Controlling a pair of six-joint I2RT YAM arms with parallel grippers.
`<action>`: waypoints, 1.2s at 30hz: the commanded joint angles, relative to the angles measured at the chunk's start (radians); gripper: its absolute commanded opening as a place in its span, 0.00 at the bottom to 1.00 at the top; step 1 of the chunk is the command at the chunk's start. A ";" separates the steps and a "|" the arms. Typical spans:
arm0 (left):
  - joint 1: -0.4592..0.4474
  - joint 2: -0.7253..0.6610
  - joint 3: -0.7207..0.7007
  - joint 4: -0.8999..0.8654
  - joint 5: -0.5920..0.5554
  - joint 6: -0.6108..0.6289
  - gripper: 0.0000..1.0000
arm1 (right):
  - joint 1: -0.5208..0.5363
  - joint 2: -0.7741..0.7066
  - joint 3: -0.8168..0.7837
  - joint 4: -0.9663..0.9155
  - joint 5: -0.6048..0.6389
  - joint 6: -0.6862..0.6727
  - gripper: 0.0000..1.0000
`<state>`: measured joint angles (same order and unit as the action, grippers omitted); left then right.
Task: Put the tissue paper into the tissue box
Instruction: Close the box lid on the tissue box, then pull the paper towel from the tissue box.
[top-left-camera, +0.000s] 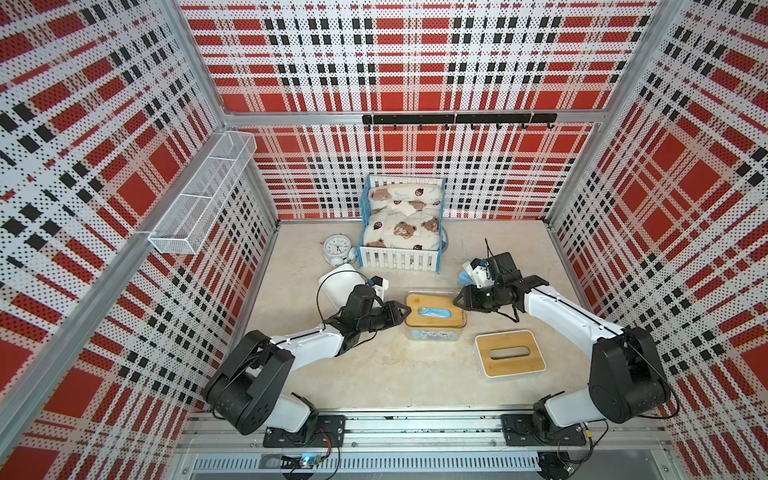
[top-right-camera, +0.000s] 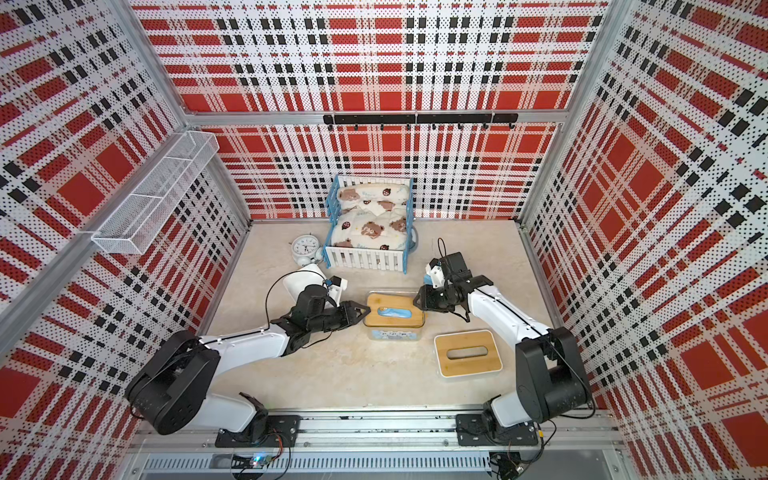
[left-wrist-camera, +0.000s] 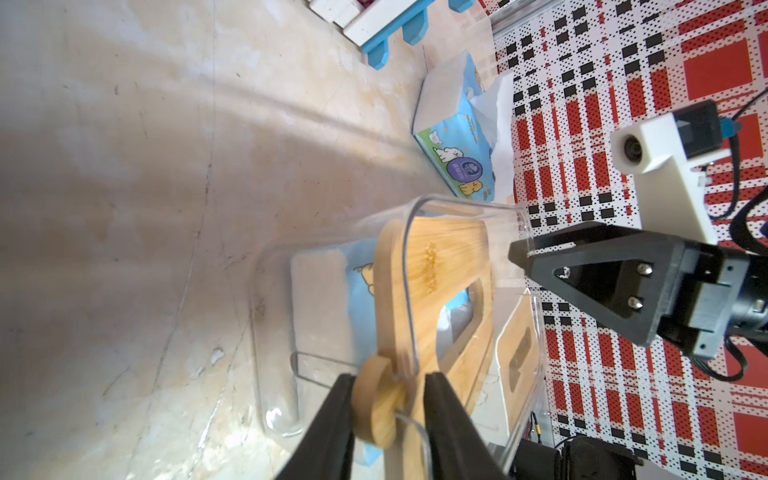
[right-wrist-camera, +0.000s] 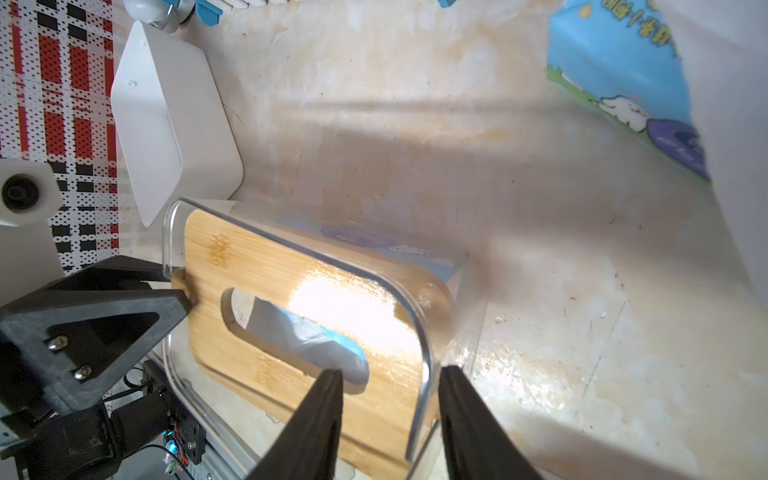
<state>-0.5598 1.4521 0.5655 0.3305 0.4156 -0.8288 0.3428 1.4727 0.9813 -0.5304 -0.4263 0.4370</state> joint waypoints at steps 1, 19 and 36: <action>-0.023 0.018 0.014 -0.070 -0.015 0.028 0.32 | 0.024 -0.002 -0.015 0.029 -0.045 0.007 0.45; 0.003 -0.090 0.056 -0.231 -0.166 0.141 0.65 | -0.002 -0.026 0.075 -0.105 0.140 -0.097 0.57; -0.266 0.057 0.518 -0.644 -0.374 0.748 0.60 | 0.000 -0.128 -0.018 0.095 0.136 -0.089 0.56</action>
<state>-0.8108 1.4391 1.0340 -0.1604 0.0528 -0.2321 0.3454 1.3830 0.9947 -0.5003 -0.3054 0.3489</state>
